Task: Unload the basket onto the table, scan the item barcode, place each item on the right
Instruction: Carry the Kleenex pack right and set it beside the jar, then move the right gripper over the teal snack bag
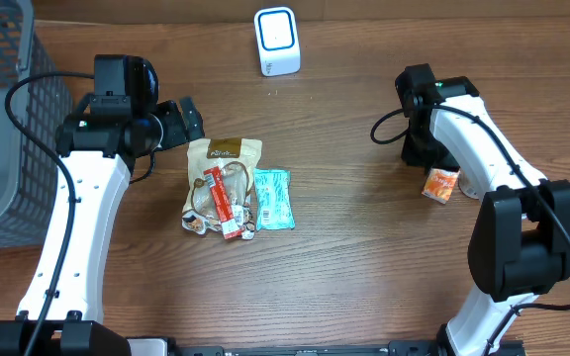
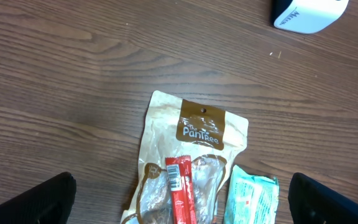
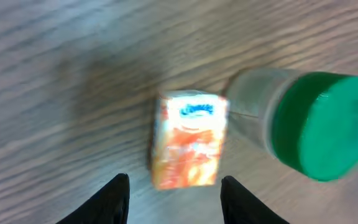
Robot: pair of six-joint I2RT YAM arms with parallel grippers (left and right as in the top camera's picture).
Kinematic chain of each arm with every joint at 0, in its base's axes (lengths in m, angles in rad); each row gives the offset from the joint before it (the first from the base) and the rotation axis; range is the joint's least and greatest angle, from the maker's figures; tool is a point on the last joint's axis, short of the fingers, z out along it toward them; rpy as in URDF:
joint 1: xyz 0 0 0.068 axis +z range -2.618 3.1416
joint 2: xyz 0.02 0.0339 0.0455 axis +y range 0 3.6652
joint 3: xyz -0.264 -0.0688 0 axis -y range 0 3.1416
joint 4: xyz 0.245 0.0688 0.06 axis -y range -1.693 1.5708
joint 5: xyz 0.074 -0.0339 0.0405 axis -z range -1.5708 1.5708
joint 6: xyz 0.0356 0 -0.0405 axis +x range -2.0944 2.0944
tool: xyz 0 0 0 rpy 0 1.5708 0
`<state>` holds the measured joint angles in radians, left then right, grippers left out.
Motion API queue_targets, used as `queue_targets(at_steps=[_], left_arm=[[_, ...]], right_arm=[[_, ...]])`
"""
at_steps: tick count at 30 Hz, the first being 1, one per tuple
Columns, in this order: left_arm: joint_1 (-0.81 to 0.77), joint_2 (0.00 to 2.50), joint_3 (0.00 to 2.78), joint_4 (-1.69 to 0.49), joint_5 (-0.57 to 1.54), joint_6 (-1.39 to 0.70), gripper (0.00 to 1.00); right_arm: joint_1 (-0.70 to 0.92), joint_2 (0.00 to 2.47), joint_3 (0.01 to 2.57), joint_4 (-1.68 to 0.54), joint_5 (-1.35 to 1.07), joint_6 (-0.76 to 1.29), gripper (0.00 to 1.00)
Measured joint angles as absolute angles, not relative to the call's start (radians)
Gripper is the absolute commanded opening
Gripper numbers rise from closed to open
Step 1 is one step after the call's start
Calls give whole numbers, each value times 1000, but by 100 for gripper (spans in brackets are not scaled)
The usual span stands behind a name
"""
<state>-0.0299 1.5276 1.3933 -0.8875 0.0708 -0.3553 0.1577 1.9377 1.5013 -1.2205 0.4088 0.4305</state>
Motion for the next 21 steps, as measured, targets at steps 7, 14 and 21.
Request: queue_targets(at_steps=[7,14,21], left_arm=[[-30,1528,1393,-888,71,-356,100],[-30,1528,1393,-888,71,-356,100],[-30,1528,1393,-888,71,-356,100]], right_arm=[[158,1938,1501,-1129,128,432,48],[186,1938,1500,-1049,-200,434,46],[337,1938,1499,-993,-289,414,46]])
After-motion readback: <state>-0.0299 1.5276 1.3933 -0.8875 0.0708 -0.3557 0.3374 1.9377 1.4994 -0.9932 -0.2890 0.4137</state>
